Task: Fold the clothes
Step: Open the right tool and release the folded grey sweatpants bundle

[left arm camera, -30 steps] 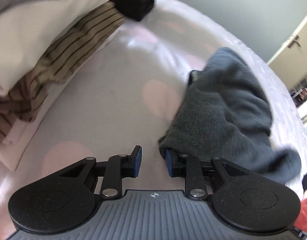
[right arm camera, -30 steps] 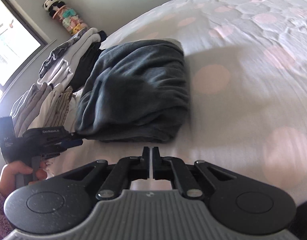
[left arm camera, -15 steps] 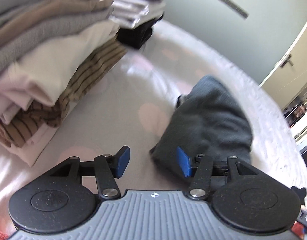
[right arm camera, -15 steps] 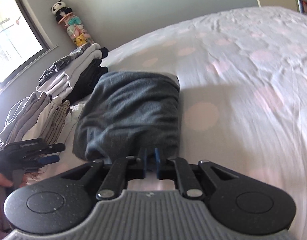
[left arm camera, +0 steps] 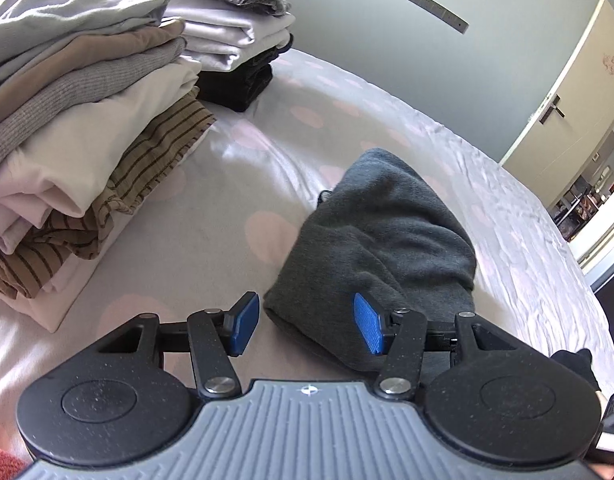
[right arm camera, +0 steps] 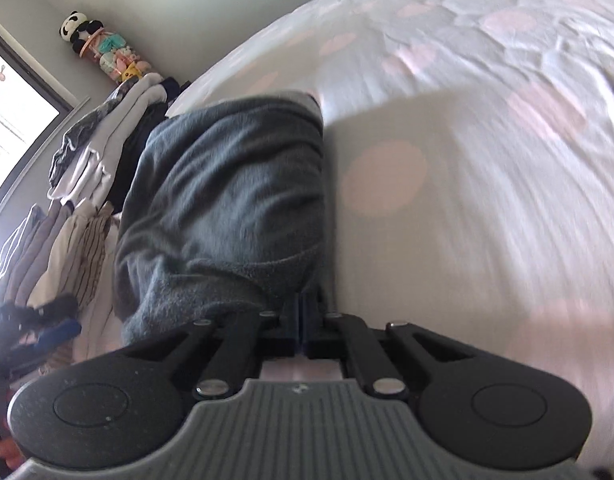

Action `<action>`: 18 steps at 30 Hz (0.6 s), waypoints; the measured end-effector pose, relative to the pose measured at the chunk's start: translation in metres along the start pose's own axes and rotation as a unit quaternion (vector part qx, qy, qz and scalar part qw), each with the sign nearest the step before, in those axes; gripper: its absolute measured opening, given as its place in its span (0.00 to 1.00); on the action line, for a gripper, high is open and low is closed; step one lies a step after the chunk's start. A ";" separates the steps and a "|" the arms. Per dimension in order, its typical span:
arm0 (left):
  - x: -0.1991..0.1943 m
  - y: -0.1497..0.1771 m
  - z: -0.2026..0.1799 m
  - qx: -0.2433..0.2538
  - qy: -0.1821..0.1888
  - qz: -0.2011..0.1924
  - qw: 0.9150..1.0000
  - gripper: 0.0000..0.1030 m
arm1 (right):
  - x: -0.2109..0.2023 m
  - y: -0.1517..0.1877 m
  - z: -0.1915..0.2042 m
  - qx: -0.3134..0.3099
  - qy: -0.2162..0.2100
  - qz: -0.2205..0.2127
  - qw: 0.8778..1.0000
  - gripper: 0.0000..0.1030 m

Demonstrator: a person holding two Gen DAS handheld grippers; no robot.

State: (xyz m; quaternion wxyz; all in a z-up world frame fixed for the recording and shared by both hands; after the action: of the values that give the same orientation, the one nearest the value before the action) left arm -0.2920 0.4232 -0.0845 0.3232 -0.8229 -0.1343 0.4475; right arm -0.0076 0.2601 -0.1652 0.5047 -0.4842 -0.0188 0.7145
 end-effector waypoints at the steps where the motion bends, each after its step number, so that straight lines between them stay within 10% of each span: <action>1: -0.002 0.000 -0.004 0.007 0.002 0.000 1.000 0.60 | -0.002 0.004 0.000 -0.004 0.000 0.010 1.000 0.02; 5: -0.010 -0.002 -0.017 0.028 0.004 -0.001 1.000 0.60 | -0.013 0.014 -0.002 -0.015 0.015 0.053 0.998 0.03; 18: -0.002 -0.041 -0.049 0.124 -0.012 -0.004 0.992 0.66 | -0.059 -0.104 0.016 -0.001 -0.056 -0.063 0.996 0.33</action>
State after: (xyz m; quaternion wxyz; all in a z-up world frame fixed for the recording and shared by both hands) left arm -0.2499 0.4333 -0.0378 0.4231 -0.7707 -0.0848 0.4689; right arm 0.0549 0.2745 -0.0632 0.5462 -0.4419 -0.0777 0.7074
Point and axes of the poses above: each gripper's, at about its wrist camera, not at the fingertips, and x roughly the way its jaws point, z to its left, y to its underside, the point moved 2 cm from there along x, roughly the way its jaws point, and after that the axes turned 2 degrees about y, right-handed, at the moved point
